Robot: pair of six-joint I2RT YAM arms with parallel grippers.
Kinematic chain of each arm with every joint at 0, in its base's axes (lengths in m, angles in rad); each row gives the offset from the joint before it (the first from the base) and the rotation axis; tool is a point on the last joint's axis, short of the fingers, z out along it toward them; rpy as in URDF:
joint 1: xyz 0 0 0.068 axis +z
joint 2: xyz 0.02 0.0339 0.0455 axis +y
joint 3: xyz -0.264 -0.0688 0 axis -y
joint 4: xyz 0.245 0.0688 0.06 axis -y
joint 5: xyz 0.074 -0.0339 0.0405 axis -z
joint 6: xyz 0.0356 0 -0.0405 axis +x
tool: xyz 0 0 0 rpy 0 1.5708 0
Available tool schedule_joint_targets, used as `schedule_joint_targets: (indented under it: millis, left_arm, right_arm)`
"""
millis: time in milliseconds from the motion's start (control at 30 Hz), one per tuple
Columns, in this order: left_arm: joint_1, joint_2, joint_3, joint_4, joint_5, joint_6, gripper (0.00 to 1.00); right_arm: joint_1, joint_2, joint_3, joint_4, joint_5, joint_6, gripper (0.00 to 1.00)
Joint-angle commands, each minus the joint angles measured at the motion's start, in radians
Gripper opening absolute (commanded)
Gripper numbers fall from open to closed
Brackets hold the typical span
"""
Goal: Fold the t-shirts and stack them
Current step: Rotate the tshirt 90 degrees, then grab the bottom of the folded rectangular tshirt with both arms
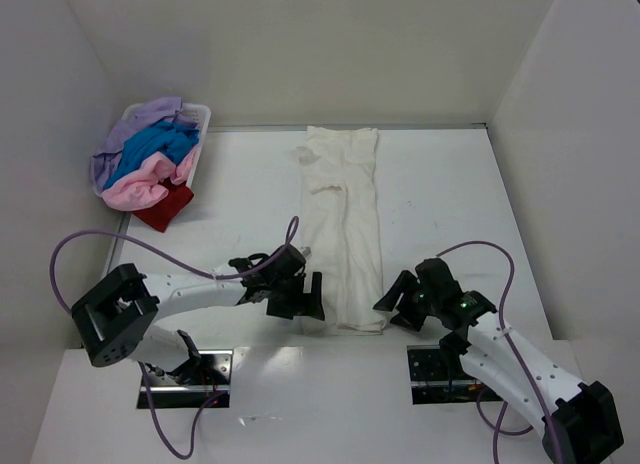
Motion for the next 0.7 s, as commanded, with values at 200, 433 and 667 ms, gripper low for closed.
schedule_joint_targets:
  millis: [200, 433, 667]
  left_arm:
    - [-0.005, 0.052, 0.029, 0.044, 0.005, -0.033, 0.99]
    - [-0.005, 0.072, 0.029, 0.053, 0.016, -0.042, 0.95]
    - [-0.005, 0.082, 0.029, 0.053, 0.025, -0.042, 0.88]
  right_arm:
    - [0.028, 0.073, -0.006, 0.098, -0.023, 0.016, 0.6]
    - [0.037, 0.082, -0.015, 0.126, -0.032, 0.016, 0.48]
    - [0.046, 0.094, -0.025, 0.172, -0.05, 0.016, 0.32]
